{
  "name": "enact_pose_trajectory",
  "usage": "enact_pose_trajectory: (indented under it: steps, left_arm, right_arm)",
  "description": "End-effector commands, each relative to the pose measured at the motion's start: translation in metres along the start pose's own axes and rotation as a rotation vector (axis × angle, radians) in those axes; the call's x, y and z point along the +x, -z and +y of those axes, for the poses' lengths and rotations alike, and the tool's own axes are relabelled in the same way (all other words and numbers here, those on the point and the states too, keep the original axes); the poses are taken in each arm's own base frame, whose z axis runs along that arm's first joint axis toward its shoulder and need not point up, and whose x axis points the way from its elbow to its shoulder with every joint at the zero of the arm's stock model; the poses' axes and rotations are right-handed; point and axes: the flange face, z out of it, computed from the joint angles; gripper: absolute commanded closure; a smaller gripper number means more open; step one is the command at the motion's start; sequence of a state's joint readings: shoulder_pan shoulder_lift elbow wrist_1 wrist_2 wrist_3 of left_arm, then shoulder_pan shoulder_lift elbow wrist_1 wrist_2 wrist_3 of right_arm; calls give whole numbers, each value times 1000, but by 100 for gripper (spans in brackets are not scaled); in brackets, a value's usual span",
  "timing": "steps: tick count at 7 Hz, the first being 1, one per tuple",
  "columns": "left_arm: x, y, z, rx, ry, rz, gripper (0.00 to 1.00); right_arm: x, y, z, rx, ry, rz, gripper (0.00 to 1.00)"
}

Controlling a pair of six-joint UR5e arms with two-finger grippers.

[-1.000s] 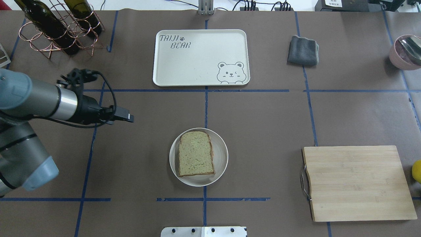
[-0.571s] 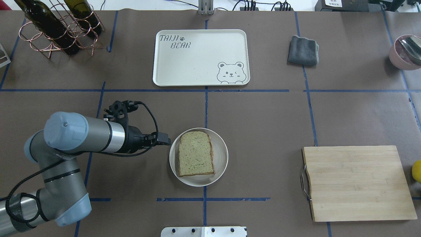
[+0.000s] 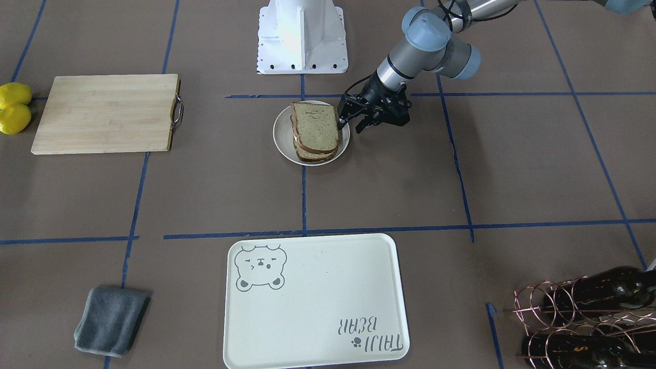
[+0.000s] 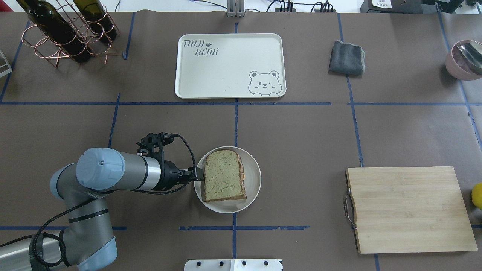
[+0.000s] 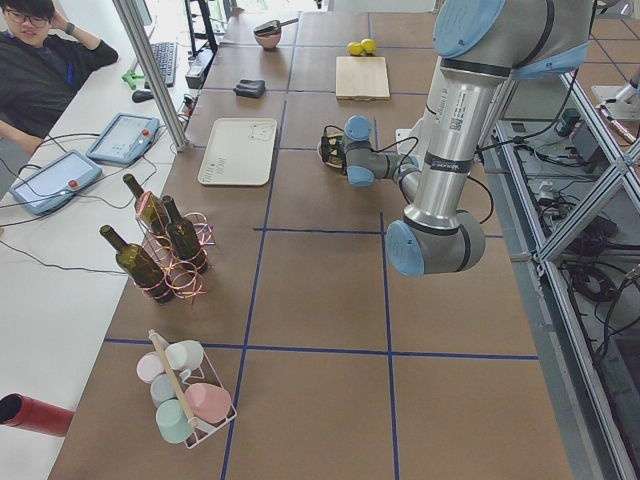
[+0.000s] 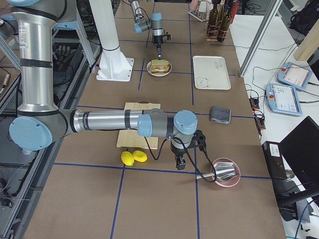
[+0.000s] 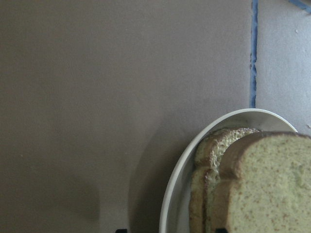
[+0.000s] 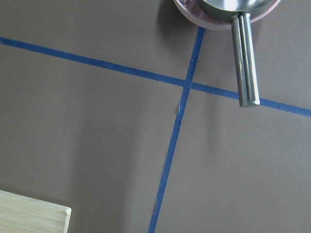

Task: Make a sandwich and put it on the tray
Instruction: 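Close the left gripper on the plate rim beside the sandwich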

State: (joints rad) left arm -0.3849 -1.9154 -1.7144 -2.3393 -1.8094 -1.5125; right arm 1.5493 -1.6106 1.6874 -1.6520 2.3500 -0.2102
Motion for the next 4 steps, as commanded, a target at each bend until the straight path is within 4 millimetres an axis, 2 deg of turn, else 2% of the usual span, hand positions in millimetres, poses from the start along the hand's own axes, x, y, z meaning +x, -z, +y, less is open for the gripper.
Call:
enact_pose_trajectory:
  steps: [1, 2, 4]
  left_arm:
    - [2, -4, 1, -2, -4, 0, 57]
    - [3, -2, 2, -8, -8, 3, 65]
    - [5, 7, 2, -9, -25, 17, 63]
  right_arm:
    - [0, 0, 0, 0, 0, 0, 0]
    - [0, 0, 0, 1, 1, 0, 0]
    - [-1, 0, 0, 1, 1, -1, 0]
